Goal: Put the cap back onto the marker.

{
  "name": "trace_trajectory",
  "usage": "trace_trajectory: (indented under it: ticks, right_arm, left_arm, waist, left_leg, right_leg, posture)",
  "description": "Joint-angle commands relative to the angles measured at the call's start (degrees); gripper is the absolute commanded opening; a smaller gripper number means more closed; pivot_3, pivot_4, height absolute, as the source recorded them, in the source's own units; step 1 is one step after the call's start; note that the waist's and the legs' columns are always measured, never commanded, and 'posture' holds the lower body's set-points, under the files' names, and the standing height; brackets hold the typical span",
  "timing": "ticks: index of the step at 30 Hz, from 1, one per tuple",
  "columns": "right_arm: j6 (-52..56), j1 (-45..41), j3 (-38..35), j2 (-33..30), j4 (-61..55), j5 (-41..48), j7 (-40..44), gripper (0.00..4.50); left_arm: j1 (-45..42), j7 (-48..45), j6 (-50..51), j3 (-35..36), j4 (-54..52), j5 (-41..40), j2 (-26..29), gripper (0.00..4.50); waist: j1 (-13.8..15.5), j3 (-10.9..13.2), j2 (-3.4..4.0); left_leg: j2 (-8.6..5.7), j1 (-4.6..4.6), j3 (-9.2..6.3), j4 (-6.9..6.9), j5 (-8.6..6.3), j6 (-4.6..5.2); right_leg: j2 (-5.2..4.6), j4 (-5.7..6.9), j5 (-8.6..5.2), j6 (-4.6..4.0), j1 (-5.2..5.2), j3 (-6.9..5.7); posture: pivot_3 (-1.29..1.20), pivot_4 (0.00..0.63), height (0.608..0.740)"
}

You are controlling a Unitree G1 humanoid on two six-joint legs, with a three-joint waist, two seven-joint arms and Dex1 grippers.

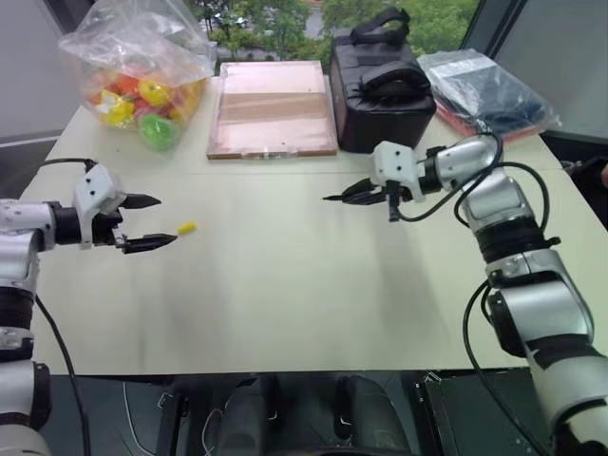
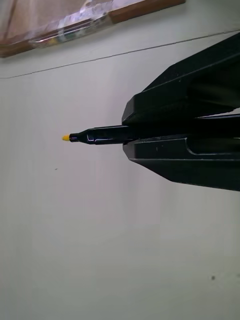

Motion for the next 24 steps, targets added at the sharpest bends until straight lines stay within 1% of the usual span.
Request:
trace_trajectory:
  ticks: [1,8,11,16,24]
  right_arm:
    - [3.7,1.8,-0.7,0.2,-7.7,2.6,-0.9,0.03]
    - [9.1,5.3,-1.1,0.0,-14.8,4.5,-2.8,0.03]
    - [10.4,6.4,-1.4,-0.1,-16.5,5.2,-4.0,0.03]
    - [12.1,7.6,-1.5,-1.0,-18.9,6.0,-4.8,0.03]
    - [13.4,9.0,-1.6,-2.1,-21.3,7.1,-6.2,0.03]
  left_arm:
    - [-0.6,1.0,-3.7,0.8,3.0,1.3,-0.6,4.50]
    - [-3.6,3.7,-7.1,0.6,12.9,3.0,-5.2,4.50]
    - [-5.8,4.2,-6.2,1.0,18.2,3.0,-7.6,4.50]
    - [-8.3,5.1,-8.3,0.4,24.1,4.7,-9.0,4.50]
    - [-11.5,5.7,-10.7,-0.4,29.6,7.6,-10.4,4.50]
  waist:
    - [-0.1,0.0,-0.01]
    - [0.0,0.0,-0.01]
    - [0.0,0.0,-0.04]
    - [-0.2,0.0,-0.05]
    - [-0.1,0.0,-0.07]
  left_leg:
    - [0.00,-0.01,0.00,0.02,0.00,0.00]
    - [0.00,-0.07,-0.01,0.14,0.00,0.00]
    - [0.00,-0.08,-0.02,0.18,0.00,0.01]
    - [0.01,-0.09,-0.02,0.18,0.00,0.01]
    - [0.01,-0.12,-0.03,0.20,0.00,0.01]
  right_leg:
    - [0.00,0.04,0.00,0.00,-0.02,0.00]
    - [0.00,0.34,0.00,0.00,-0.10,0.00]
    - [0.00,0.35,0.00,0.00,-0.11,0.00]
    - [0.00,0.37,0.00,0.00,-0.14,0.00]
    - [0.00,0.36,0.00,0.00,-0.16,0.00]
  posture:
    - [0.00,0.150,0.740]
    - [0.00,0.150,0.740]
    - [0.00,0.150,0.740]
    - [0.00,0.150,0.740]
    - [0.00,0.150,0.740]
